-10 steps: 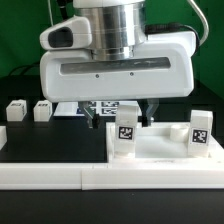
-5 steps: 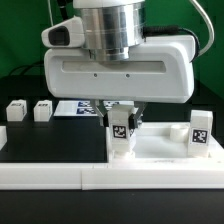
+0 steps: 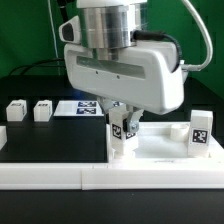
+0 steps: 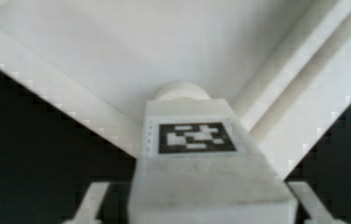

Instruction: Assemble square table

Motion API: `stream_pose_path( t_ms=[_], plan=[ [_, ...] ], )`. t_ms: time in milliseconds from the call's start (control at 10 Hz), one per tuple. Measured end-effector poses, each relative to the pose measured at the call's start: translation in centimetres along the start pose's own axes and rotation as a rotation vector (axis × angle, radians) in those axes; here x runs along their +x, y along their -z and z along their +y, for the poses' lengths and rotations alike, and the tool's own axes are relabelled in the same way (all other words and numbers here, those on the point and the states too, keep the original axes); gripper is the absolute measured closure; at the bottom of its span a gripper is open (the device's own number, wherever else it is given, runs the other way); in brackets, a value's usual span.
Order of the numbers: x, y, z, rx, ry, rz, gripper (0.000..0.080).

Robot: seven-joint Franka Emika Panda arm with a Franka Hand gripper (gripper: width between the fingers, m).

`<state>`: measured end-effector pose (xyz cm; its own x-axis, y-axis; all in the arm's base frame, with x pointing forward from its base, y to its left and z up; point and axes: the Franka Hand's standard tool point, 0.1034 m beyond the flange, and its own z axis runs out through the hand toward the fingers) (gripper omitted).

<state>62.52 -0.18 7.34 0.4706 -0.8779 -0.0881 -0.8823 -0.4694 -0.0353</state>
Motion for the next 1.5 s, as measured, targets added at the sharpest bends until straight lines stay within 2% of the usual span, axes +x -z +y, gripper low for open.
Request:
stream_pose_path(
  t_ms=[200, 300, 400, 600, 700, 800, 900, 1000, 1300, 1400, 1500],
  plan=[
    [0.2, -0.1, -0.2, 0.032, -0.237, 0.017, 0.0510],
    [0.0, -0.1, -0.1, 0.058, -0.350, 0.029, 0.0509],
    [-0.1, -0.1, -0.1, 0.060, -0.418, 0.025, 0.0509],
    [-0.1, -0.1, -0.1, 0.060, -0.381, 0.025, 0.0509],
    [-0.2, -0.1, -0.1, 0.057, -0.356, 0.026, 0.0391],
    [-0.3, 0.2, -0.4, 0.046, -0.239, 0.023, 0.0257],
    [-0.5, 0.4, -0.6, 0.011, -0.031, 0.048, 0.0257],
    [-0.9, 0.3, -0.9, 0.007, 0.108, 0.062, 0.0166],
    [-0.7, 0.3, -0.7, -0.002, 0.344, 0.063, 0.0151],
    [-0.6, 0.5, -0.7, -0.013, 0.568, 0.073, 0.0150],
    [-0.3, 0.8, -1.0, -0.011, 0.761, 0.097, 0.0150]
  ],
)
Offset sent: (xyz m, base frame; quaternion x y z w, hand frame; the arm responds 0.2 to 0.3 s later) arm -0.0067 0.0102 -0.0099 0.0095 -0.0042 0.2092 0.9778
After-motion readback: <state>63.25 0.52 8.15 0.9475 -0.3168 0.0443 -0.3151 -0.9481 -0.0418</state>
